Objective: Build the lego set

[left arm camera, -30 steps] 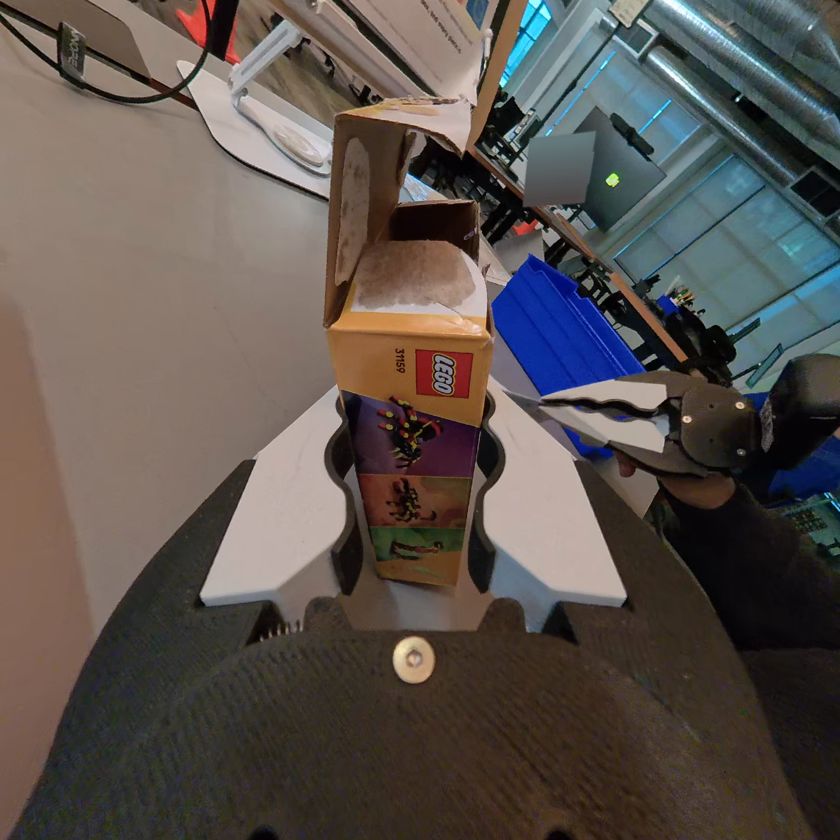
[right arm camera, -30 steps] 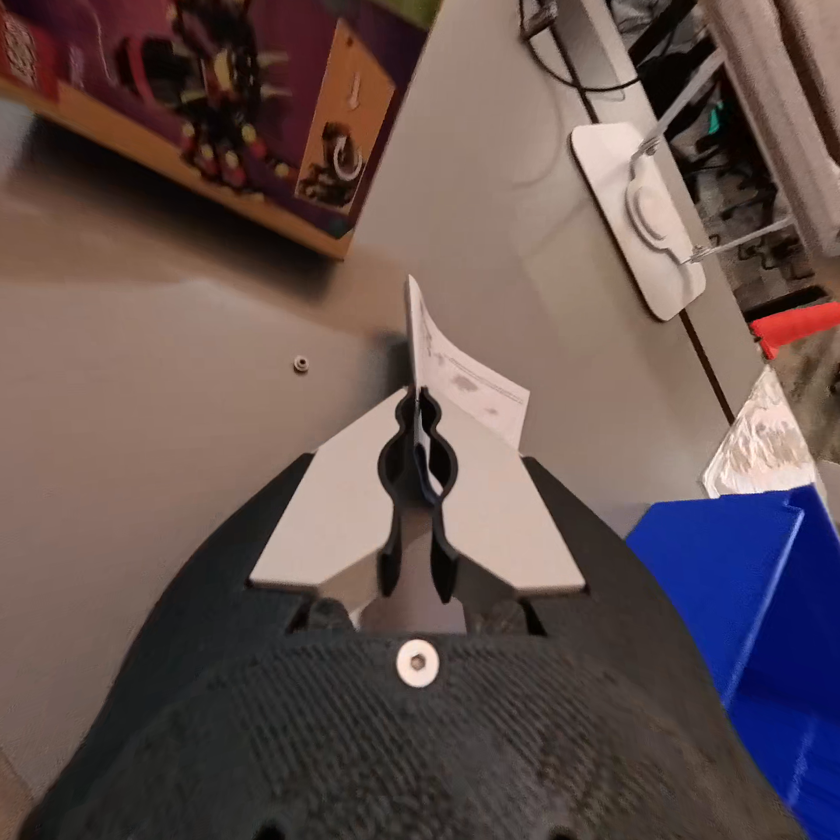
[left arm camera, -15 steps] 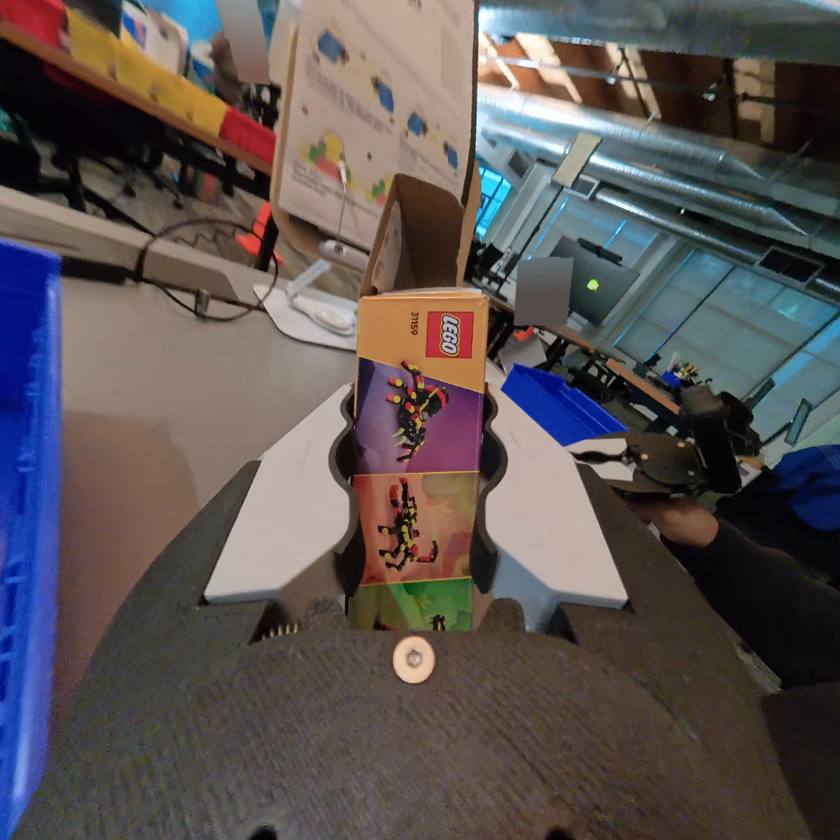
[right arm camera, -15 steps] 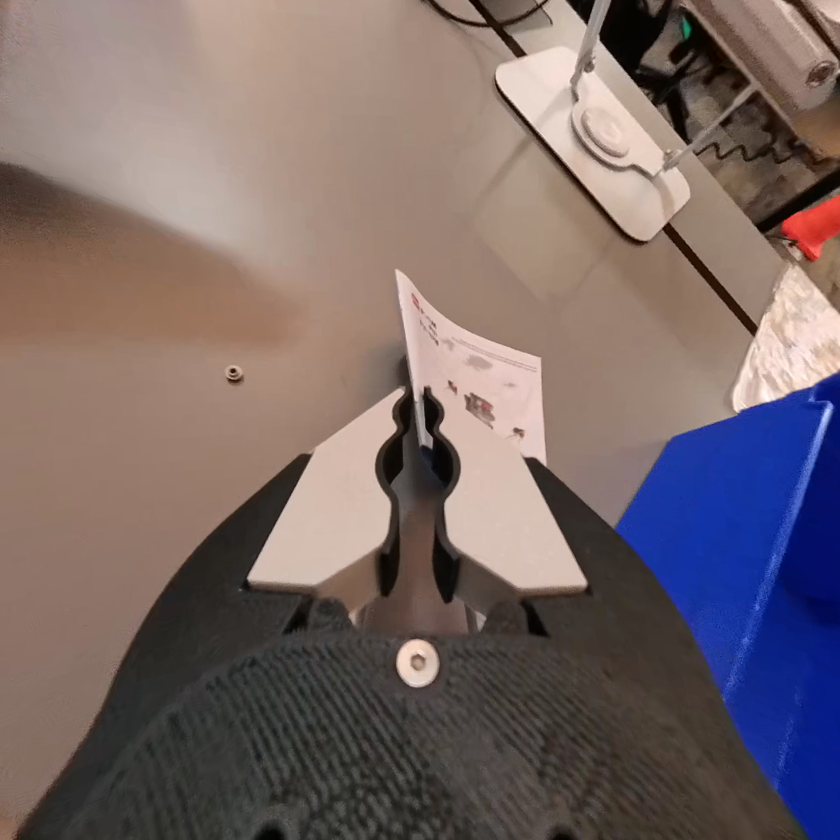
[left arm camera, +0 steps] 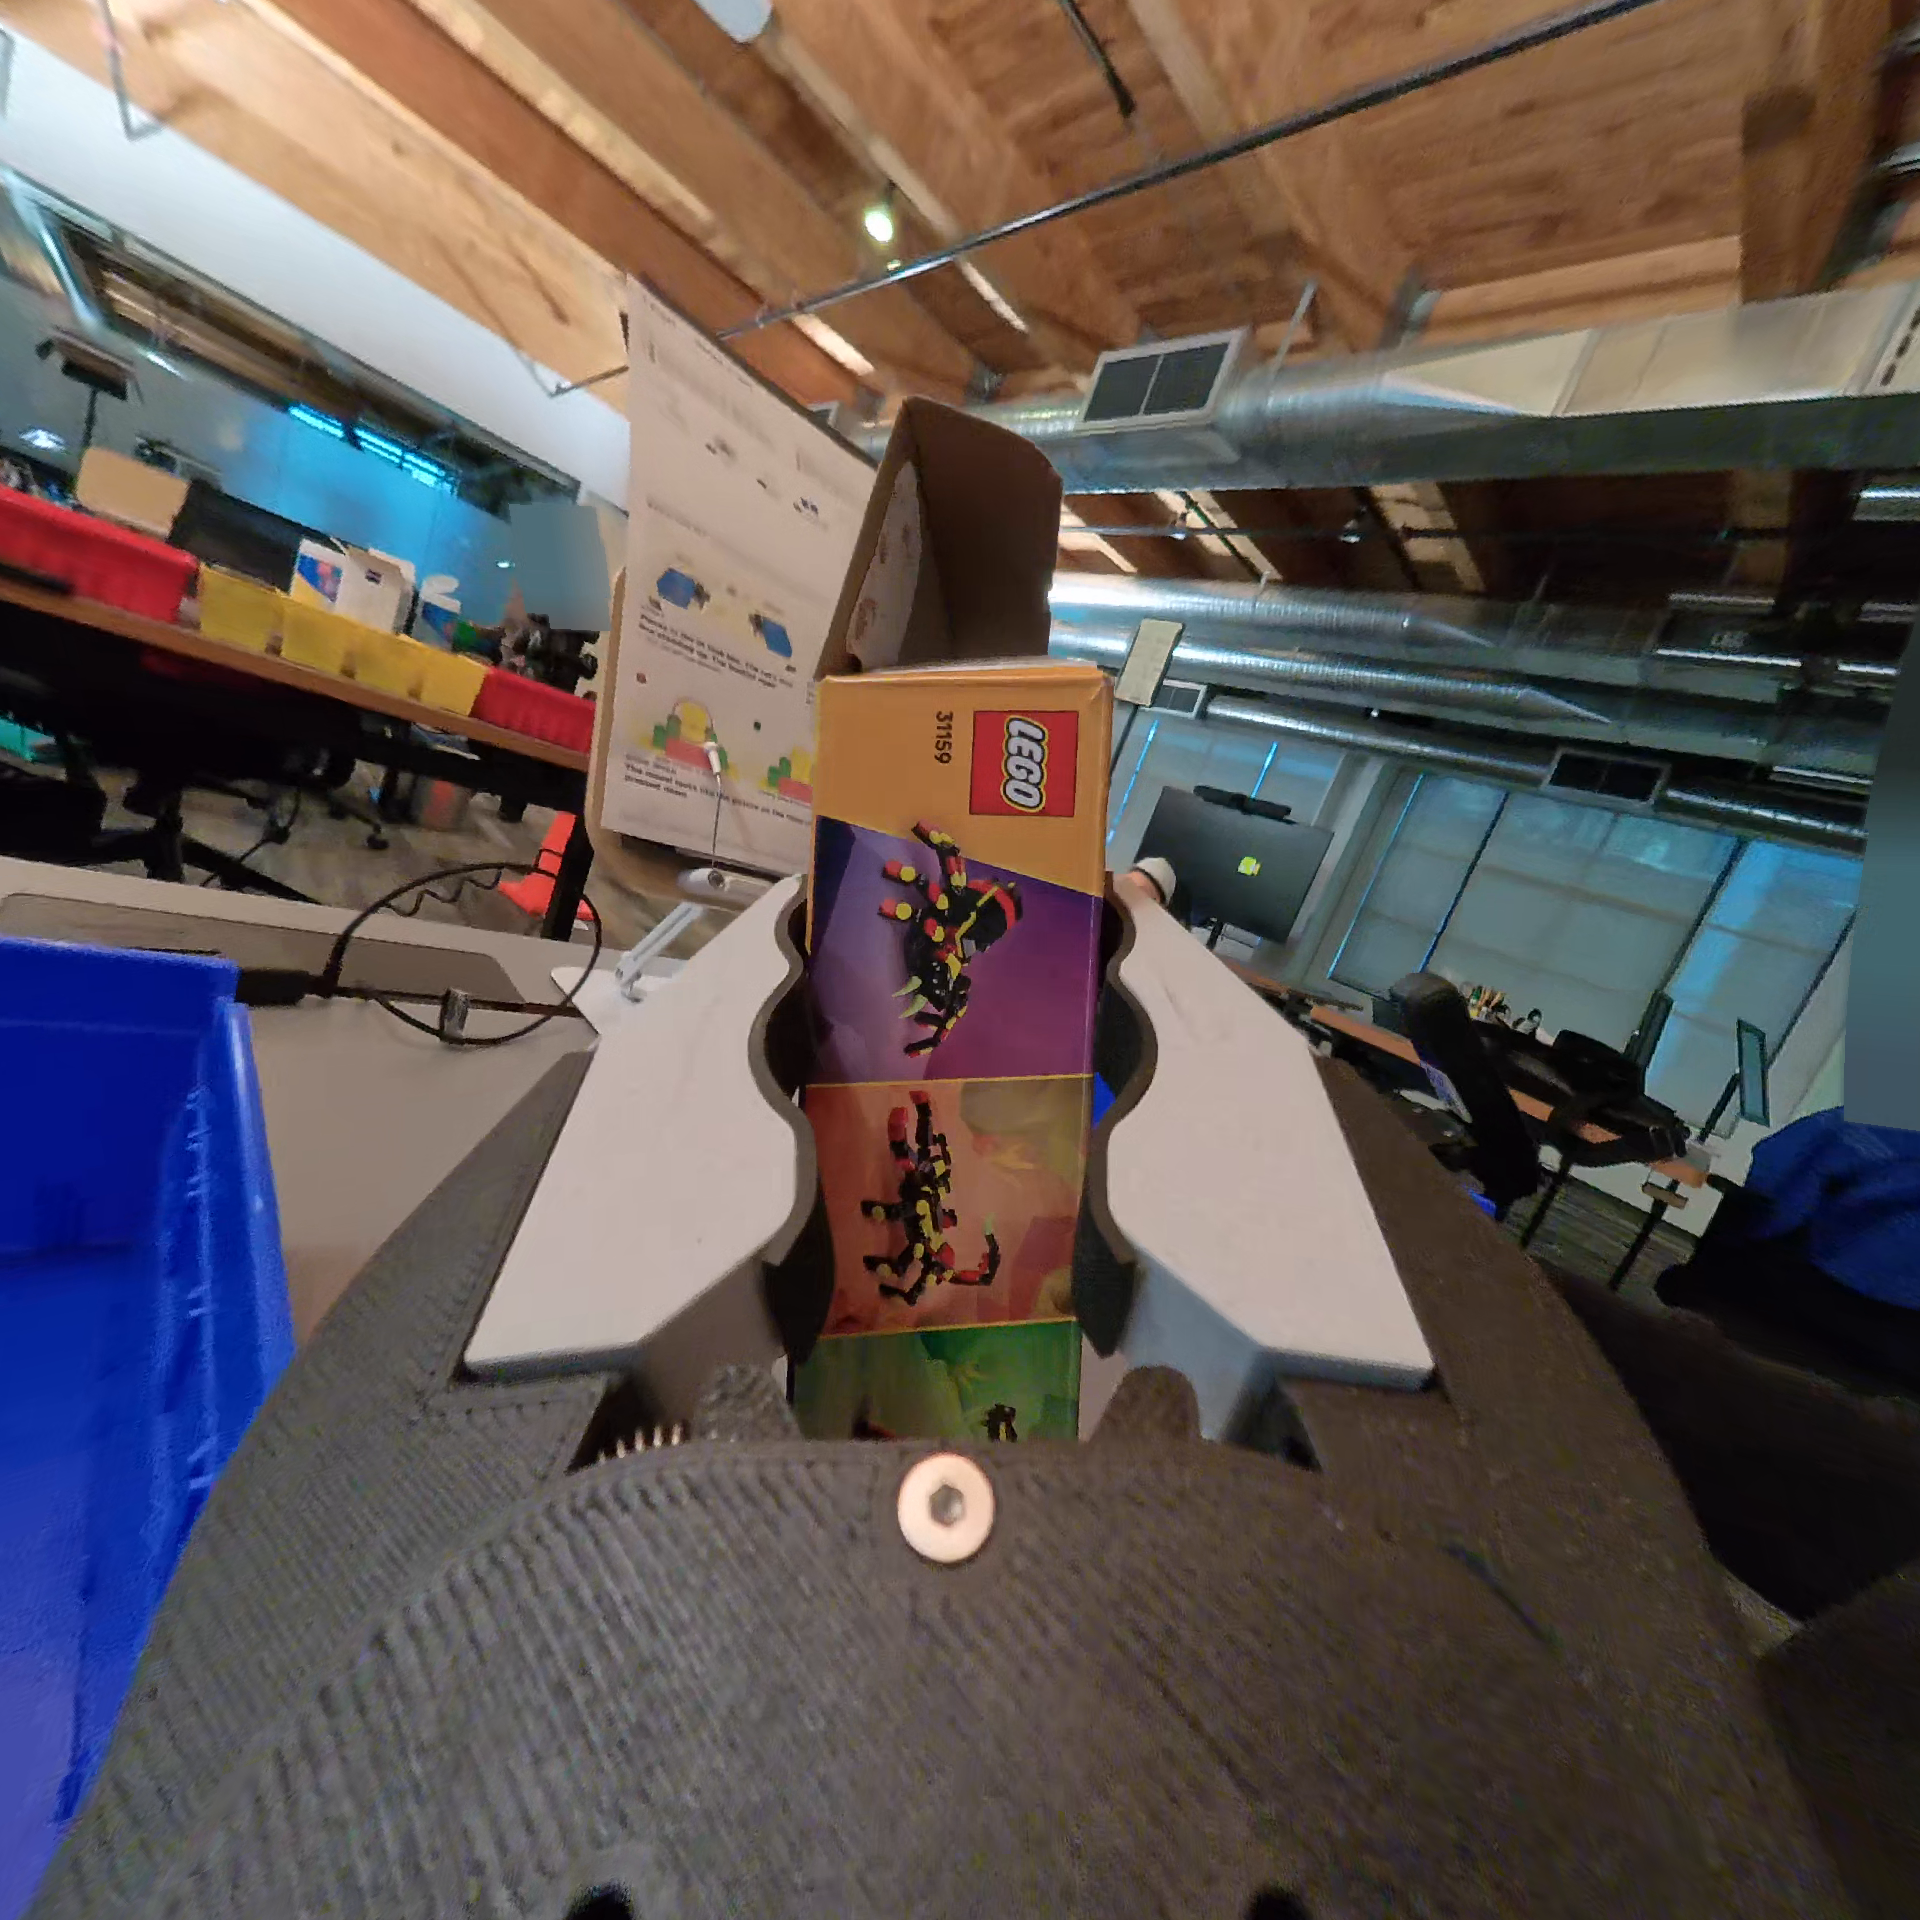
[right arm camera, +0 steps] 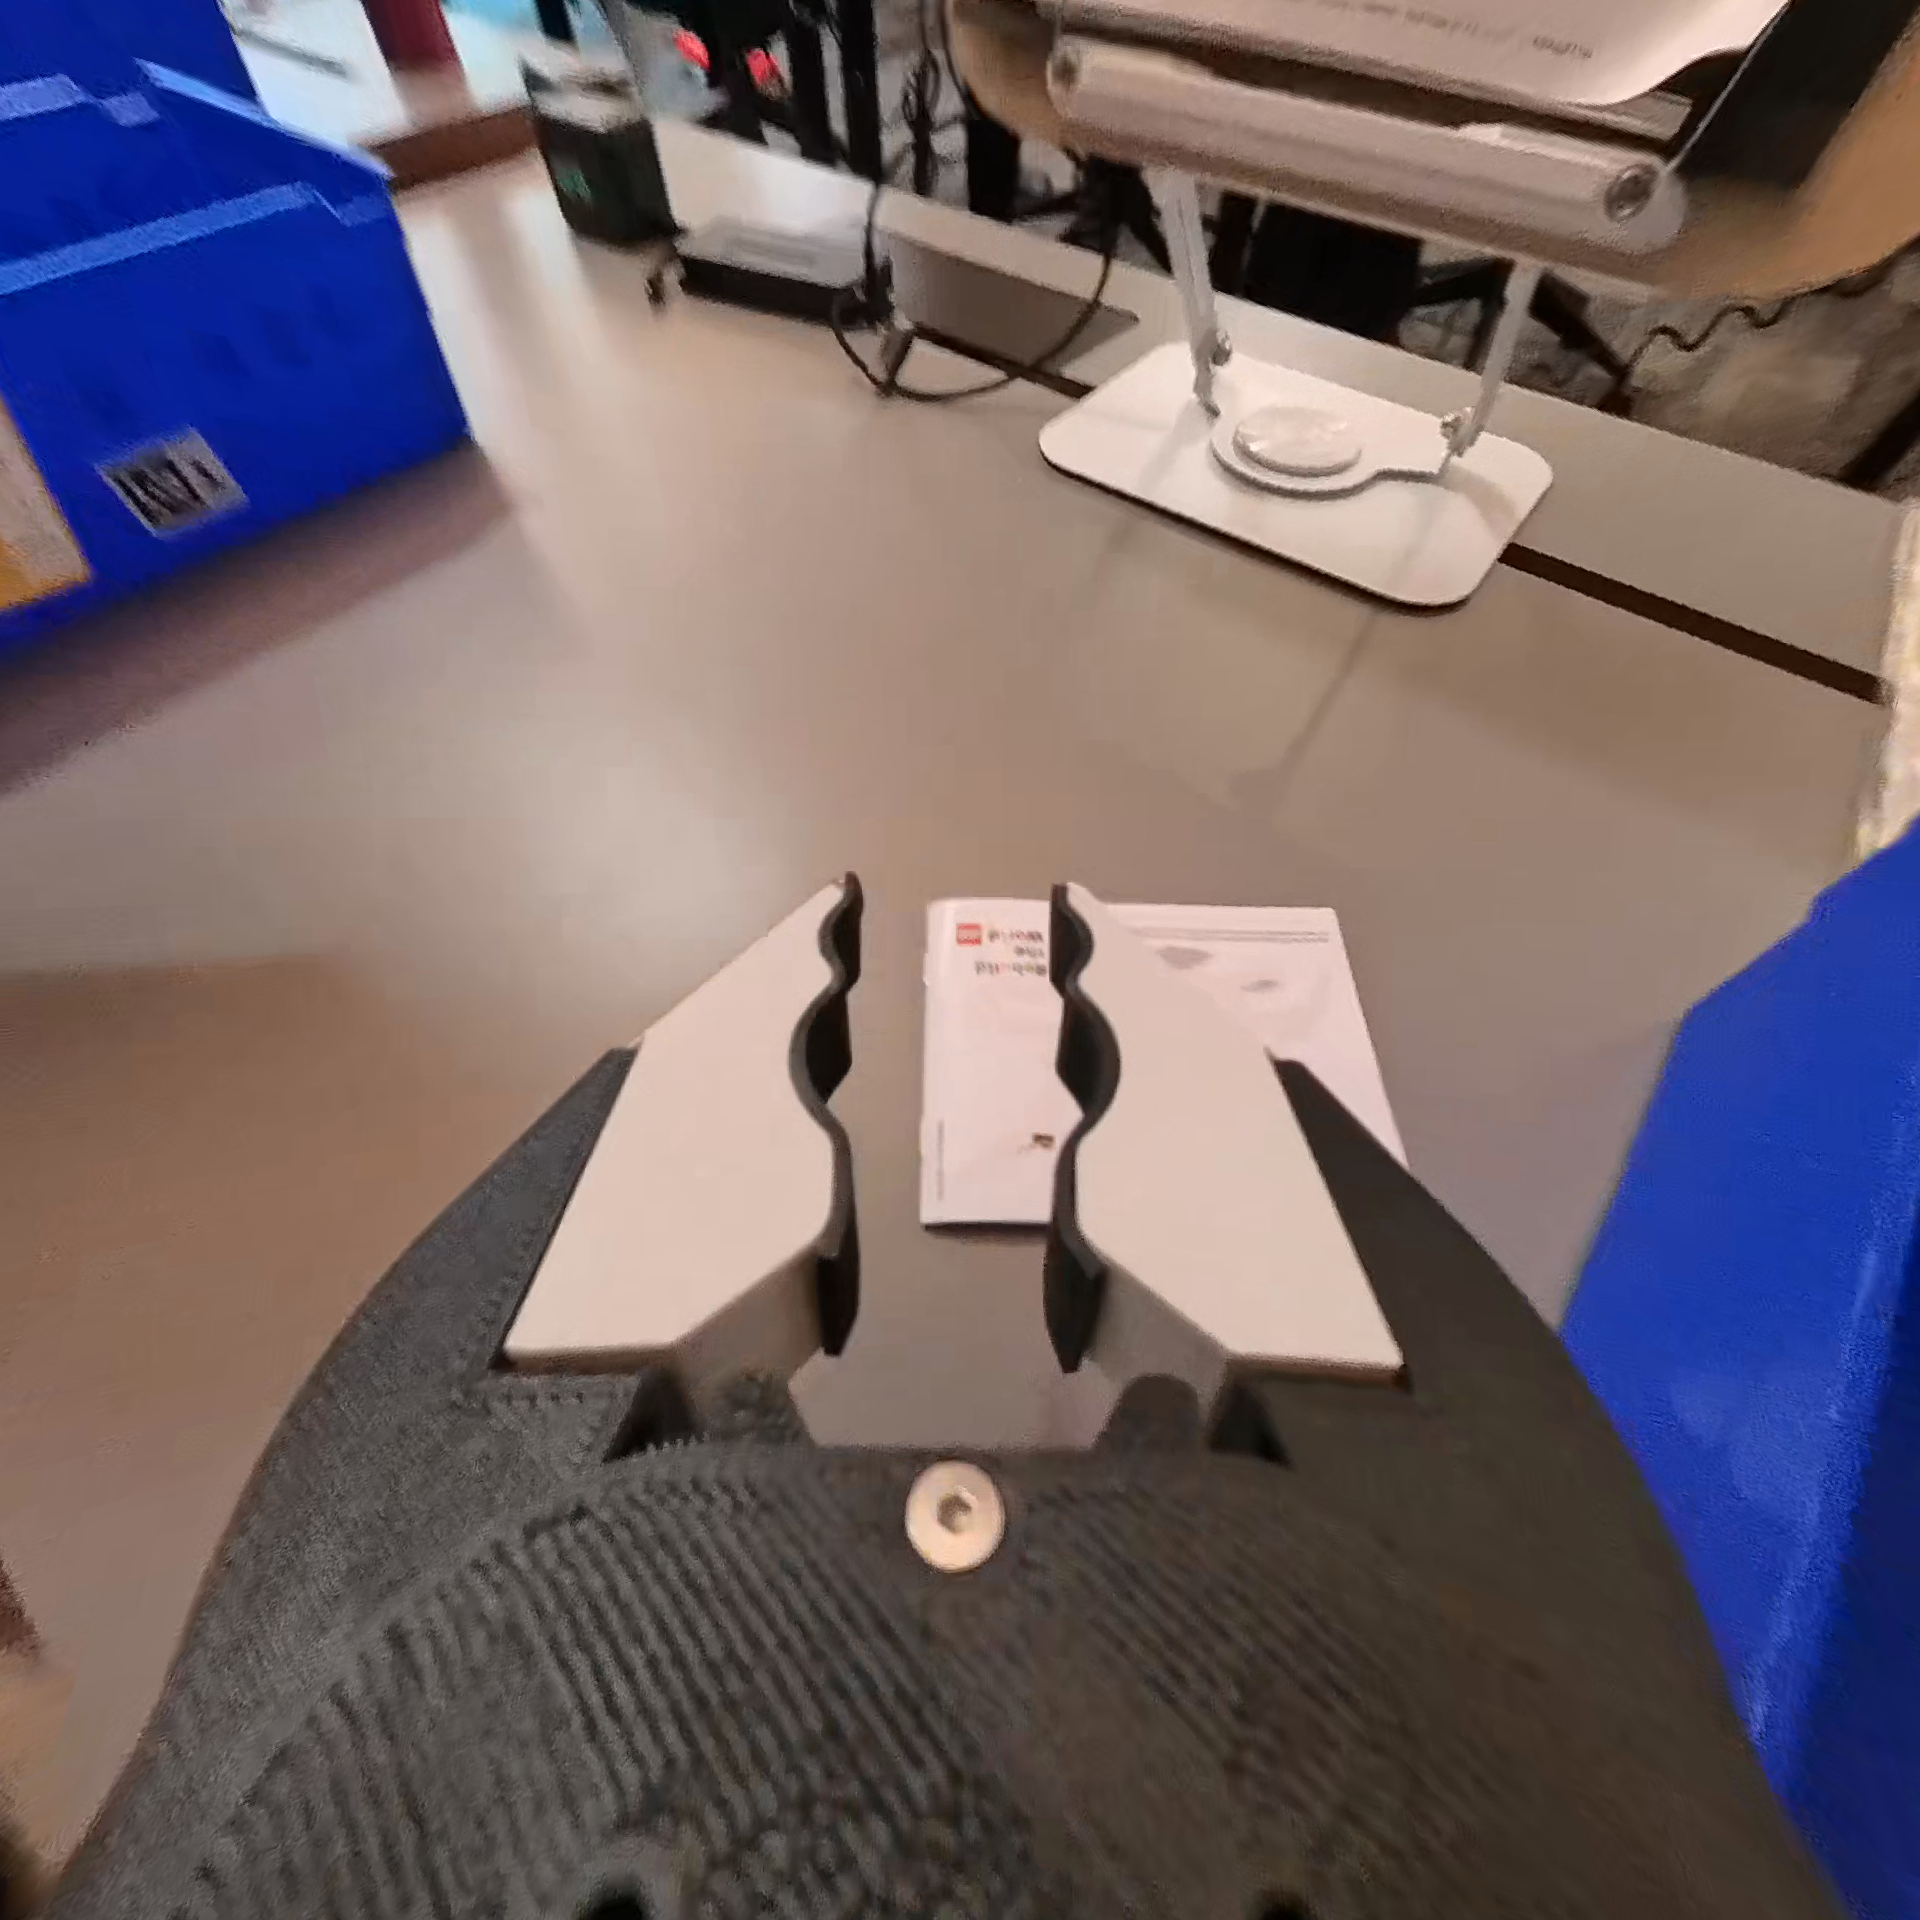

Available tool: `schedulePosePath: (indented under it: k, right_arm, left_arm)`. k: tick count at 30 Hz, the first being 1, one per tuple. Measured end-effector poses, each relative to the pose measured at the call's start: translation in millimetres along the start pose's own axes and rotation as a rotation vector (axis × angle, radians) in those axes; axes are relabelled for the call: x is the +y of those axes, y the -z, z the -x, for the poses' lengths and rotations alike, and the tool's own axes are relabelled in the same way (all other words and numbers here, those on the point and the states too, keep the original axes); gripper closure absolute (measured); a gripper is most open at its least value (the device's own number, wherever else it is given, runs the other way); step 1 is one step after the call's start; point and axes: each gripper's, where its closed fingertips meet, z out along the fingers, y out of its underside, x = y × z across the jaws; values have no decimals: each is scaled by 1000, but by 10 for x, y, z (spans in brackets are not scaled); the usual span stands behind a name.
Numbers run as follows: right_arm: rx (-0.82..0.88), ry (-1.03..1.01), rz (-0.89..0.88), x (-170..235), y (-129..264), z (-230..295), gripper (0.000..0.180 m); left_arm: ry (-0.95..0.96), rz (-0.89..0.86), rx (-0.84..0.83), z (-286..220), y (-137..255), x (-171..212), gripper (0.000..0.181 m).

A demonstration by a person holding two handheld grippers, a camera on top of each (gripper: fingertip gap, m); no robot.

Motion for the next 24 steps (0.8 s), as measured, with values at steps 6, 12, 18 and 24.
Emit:
schedulePosePath:
  k: [6, 12, 18, 24]
  right_arm:
    - [-157, -52, -22, -65, -38, 206, 150]
    - [-253, -4, 19, -23, -132, 443, 155]
    - [-363, 62, 138, 223, -237, 692, 153]
    - [-408, 209, 296, 596, -293, 891, 161]
  left_arm:
    - [-24, -28, -52, 71, 171, -132, 132]
    - [-13, -36, -65, 65, 272, -161, 131]
    - [-33, 79, -67, -14, 176, 104, 131]
    - [-80, 295, -12, -244, -86, 690, 131]
